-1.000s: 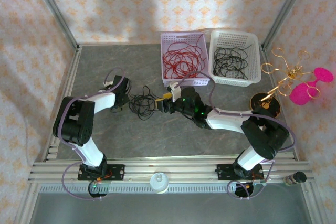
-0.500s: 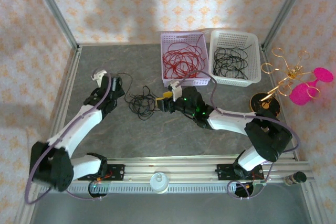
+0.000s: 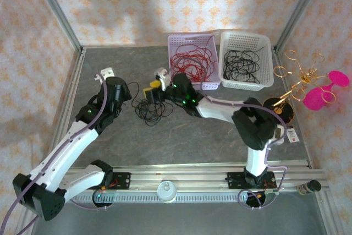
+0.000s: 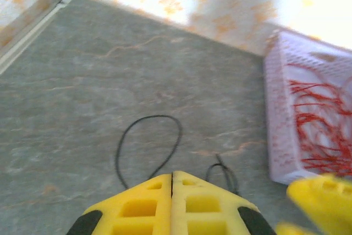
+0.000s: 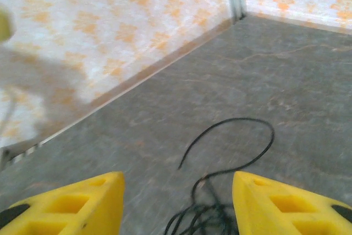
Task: Untangle the cables
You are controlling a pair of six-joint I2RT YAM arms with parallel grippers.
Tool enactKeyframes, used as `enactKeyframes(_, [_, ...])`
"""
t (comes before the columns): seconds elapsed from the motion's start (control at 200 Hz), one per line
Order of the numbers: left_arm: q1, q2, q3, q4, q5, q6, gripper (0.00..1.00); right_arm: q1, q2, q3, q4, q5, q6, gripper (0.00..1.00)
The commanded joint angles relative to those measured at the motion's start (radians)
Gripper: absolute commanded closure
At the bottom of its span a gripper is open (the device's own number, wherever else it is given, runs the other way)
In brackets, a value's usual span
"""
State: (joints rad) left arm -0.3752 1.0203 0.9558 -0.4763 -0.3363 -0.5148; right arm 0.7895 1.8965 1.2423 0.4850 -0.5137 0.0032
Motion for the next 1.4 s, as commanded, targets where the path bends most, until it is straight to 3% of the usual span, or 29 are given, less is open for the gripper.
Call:
enactKeyframes(0.0, [0.101, 0.083, -0.032, -0.091, 0.024, 0.008, 0.94, -0.01, 0.096, 0.179, -0.243, 0.083, -0.016, 0.47])
enactKeyframes(0.105, [0.16, 0.097, -0.098, -0.014, 0.061, 0.006, 0.92, -0.012, 0.229, 0.388, -0.42, 0.123, -0.026, 0.46])
enactKeyframes(0.205, [0.178, 0.09, -0.128, 0.023, 0.063, 0.001, 0.79, -0.012, 0.391, 0.626, -0.58, 0.152, -0.022, 0.46])
enactKeyframes(0.27, [0.199, 0.092, -0.153, 0.041, 0.072, 0.004, 0.64, -0.012, 0.482, 0.757, -0.629, 0.158, 0.002, 0.46])
enactKeyframes(0.42, [0.28, 0.128, -0.217, 0.112, 0.15, 0.0, 0.51, -0.013, 0.668, 0.99, -0.681, 0.197, 0.084, 0.46])
enactKeyframes(0.546, [0.303, 0.198, -0.234, 0.162, 0.197, -0.003, 0.43, -0.004, 0.726, 1.058, -0.717, 0.287, 0.104, 0.47])
enactKeyframes(0.681, [0.303, 0.258, -0.258, 0.223, 0.24, -0.026, 0.41, 0.01, 0.606, 0.932, -0.707, 0.316, 0.087, 0.48])
enactKeyframes(0.836, [0.303, 0.249, -0.32, 0.317, 0.291, -0.052, 0.44, 0.022, 0.302, 0.54, -0.518, 0.342, 0.119, 0.48])
enactKeyframes(1.101, [0.299, 0.169, -0.384, 0.339, 0.359, -0.022, 0.44, 0.03, -0.094, -0.004, -0.426, 0.394, 0.261, 0.47])
enactKeyframes(1.256, [0.294, 0.11, -0.406, 0.352, 0.403, -0.005, 0.44, 0.028, -0.157, -0.18, -0.406, 0.368, 0.338, 0.45])
enactKeyframes(1.396, [0.284, 0.1, -0.41, 0.355, 0.443, 0.004, 0.43, 0.028, -0.113, -0.215, -0.321, 0.31, 0.416, 0.45])
